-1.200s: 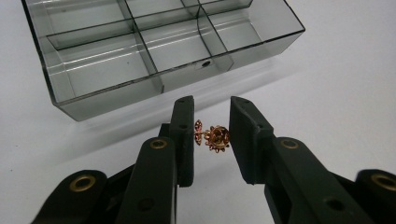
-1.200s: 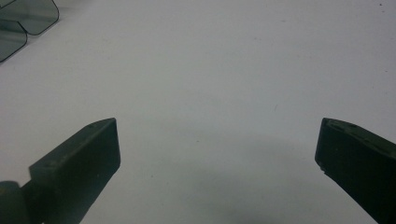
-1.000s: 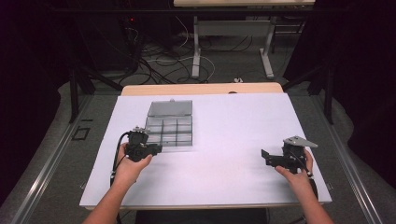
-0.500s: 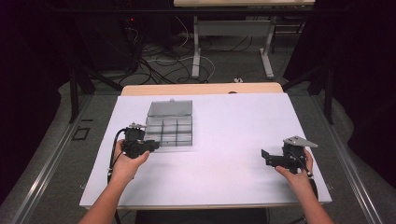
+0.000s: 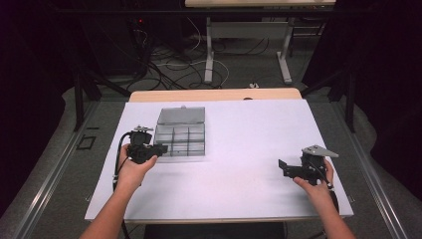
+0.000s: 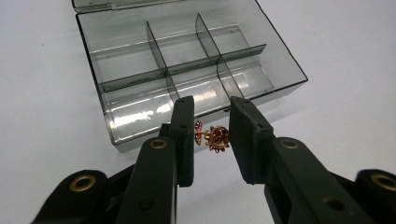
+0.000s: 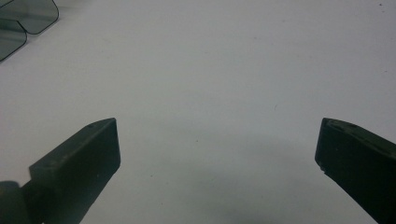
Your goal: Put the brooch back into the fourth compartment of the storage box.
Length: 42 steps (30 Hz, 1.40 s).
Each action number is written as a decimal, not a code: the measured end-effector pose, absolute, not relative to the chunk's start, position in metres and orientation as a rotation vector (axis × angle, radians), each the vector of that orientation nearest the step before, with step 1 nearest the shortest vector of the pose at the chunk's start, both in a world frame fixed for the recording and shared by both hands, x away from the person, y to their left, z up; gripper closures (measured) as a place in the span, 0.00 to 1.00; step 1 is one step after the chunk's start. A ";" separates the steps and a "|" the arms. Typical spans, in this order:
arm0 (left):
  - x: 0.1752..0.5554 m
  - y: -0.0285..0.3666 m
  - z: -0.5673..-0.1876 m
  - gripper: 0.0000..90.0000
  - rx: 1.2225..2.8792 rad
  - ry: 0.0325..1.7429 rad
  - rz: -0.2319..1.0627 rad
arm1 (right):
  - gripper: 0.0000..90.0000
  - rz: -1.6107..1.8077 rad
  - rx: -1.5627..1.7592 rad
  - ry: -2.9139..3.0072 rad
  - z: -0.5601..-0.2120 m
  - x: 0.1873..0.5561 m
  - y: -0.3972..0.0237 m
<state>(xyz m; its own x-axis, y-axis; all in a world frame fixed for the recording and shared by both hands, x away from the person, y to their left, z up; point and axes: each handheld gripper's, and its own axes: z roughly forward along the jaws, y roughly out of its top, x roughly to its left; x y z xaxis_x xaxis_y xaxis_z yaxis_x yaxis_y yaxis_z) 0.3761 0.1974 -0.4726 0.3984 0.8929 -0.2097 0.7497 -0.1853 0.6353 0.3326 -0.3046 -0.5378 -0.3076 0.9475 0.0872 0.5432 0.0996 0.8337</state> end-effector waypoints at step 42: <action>0.410 0.195 -0.483 0.80 1.905 1.501 0.312 | 0.00 1.114 1.448 1.907 -0.539 0.334 -0.305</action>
<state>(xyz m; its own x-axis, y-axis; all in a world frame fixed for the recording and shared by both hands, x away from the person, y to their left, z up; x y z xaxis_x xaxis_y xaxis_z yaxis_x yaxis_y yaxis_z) 0.4103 0.1953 -0.4830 0.3055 0.9269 -0.2180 0.7629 -0.1013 0.6386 0.3336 -0.3046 -0.5391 -0.3131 0.9457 0.0879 0.5408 0.1014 0.8350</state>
